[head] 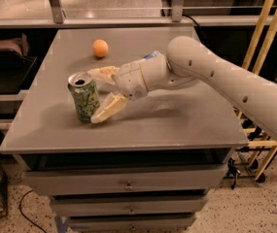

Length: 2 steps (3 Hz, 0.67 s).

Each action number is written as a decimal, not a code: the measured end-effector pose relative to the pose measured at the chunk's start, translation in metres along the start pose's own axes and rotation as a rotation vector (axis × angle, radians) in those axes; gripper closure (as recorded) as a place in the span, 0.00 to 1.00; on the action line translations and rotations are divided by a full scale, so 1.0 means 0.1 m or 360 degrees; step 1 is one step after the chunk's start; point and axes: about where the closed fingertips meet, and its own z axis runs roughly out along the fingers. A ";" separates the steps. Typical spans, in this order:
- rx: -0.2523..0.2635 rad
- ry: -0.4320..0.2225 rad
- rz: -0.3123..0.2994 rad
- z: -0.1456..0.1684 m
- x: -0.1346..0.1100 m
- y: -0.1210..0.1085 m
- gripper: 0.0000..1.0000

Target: Knock green can over

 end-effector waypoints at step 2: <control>-0.0016 -0.0032 -0.0063 0.04 -0.21 -0.10 0.73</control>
Offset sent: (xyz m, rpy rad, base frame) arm 0.0053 0.0109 0.0276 0.0247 -0.0421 0.0272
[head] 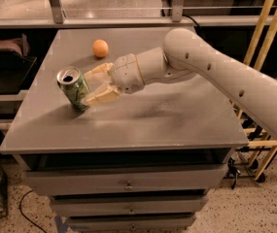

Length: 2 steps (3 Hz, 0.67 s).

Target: Knock green can over

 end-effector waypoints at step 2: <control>0.0003 -0.0013 -0.0001 0.01 0.08 -0.07 1.00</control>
Offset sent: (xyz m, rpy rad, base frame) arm 0.0197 -0.0087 -0.0087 0.0056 -0.0049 -0.0169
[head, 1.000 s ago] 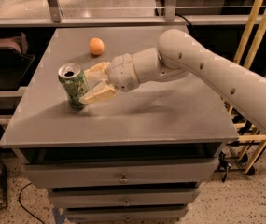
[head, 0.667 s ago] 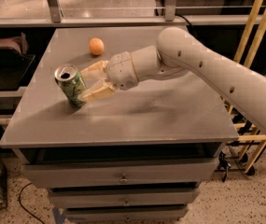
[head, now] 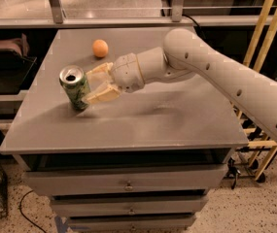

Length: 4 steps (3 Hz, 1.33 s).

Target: Knock green can over

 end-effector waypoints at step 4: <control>-0.0009 0.0973 -0.0386 -0.71 -0.24 -0.20 1.00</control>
Offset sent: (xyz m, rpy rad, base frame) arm 0.0411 -0.0947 0.0635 -0.2744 -0.2611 -0.2190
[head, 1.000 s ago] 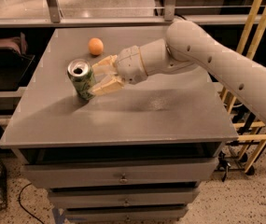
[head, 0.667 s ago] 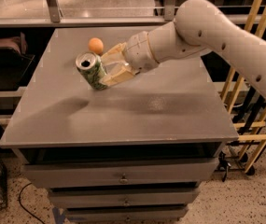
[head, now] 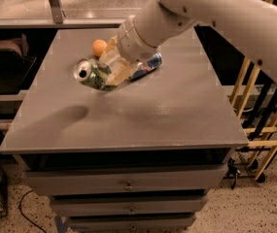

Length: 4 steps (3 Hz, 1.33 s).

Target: Knock green can over

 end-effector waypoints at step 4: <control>-0.0587 0.0600 -0.0441 0.57 -0.22 0.49 0.85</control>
Offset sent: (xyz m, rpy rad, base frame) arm -0.0056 0.0204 -0.0796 -1.0472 -0.2101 0.2444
